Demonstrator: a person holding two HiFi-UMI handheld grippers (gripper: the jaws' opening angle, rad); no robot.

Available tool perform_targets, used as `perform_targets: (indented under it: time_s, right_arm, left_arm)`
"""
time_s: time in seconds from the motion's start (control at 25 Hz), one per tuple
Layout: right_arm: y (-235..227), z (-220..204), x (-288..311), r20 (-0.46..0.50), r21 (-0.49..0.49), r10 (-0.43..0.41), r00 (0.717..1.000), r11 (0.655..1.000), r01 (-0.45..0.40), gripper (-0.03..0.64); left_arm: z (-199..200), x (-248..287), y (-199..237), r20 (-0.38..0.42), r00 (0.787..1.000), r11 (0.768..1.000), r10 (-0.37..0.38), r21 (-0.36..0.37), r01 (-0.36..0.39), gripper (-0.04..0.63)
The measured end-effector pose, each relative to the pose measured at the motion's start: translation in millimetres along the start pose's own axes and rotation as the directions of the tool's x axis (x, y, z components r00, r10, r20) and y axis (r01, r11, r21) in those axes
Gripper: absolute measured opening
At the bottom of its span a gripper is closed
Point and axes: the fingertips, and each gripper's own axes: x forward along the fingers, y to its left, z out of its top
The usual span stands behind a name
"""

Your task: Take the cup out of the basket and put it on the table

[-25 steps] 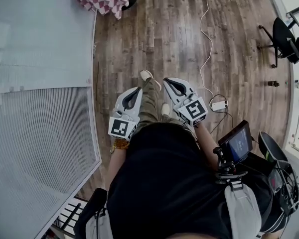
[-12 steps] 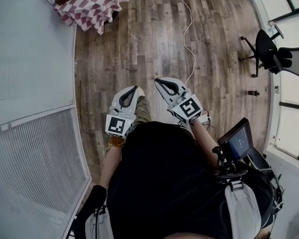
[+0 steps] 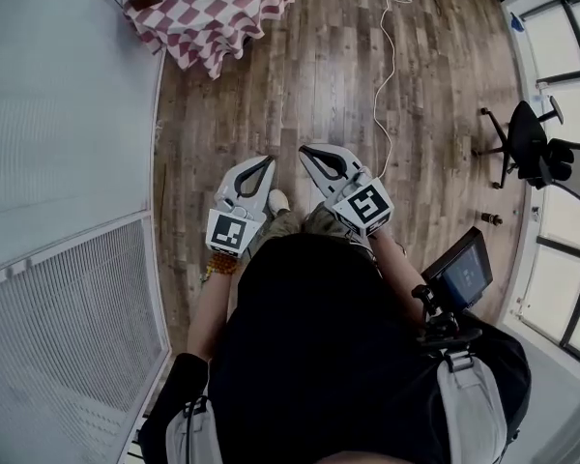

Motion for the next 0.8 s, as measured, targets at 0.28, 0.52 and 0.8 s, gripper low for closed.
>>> perform_targets:
  time_s: [0.28, 0.52, 0.8]
  right_arm:
    - [-52, 5, 51, -0.004, 0.023, 0.034, 0.999, 0.999, -0.034, 0.012]
    - [-117, 8, 99, 0.001, 0.048, 0.083, 0.997, 0.995, -0.083, 0.012]
    - [-213, 44, 157, 0.032, 0.051, 0.144, 0.989, 0.988, -0.146, 0.012]
  left_arm:
    - [2, 37, 55, -0.021, 0.998, 0.998, 0.056, -0.024, -0.057, 0.006]
    - [4, 90, 105, -0.048, 0.992, 0.993, 0.115, -0.030, -0.116, 0.006]
    - [31, 176, 176, -0.064, 0.981, 0.981, 0.183, -0.056, -0.186, 0.006]
